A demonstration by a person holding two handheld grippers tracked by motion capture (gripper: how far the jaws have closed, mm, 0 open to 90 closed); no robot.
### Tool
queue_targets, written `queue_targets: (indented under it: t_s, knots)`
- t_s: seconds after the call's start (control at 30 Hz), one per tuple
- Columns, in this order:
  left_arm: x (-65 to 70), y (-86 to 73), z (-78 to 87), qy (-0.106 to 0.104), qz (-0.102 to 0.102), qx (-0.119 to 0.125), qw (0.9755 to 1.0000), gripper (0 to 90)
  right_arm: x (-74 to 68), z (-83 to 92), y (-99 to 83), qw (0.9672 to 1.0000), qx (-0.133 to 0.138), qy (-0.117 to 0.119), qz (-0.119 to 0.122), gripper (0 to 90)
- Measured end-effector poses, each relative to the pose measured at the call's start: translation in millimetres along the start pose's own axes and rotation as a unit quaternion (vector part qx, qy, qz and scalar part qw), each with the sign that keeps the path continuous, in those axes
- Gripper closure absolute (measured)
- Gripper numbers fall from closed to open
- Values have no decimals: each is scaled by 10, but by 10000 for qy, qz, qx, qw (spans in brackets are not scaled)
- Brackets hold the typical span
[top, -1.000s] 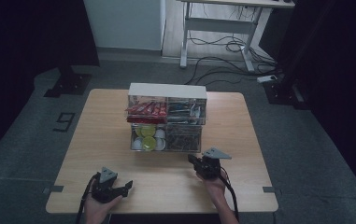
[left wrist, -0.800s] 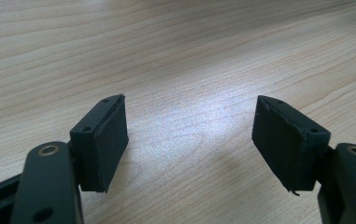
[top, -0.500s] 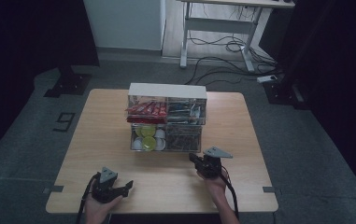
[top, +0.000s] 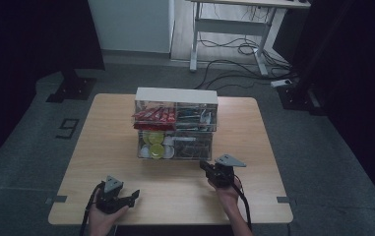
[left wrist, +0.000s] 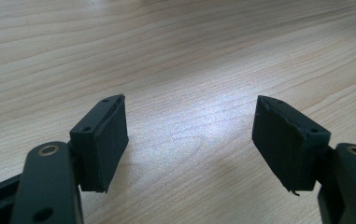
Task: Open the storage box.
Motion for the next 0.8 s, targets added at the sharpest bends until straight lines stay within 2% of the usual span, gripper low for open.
queue_targets:
  t_s: [0.5,0.8]
  knots:
    - [-28,4,11,37,20,-16,10000,272,0,62,166,9997,247,20,21,891]
    - [-36,1,1,56,25,-43,10000,272,2,49,215,9996,283,35,26,891]
Point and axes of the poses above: each handheld gripper's, and its own axes: z roughly backward along the jaws, y roughly out of its top, x roughly to its right, the point moved 5 cm from there along -z, roughly forward along the jaws, and after that the axes turned 7 degrees about z, right-handed, at the moved point
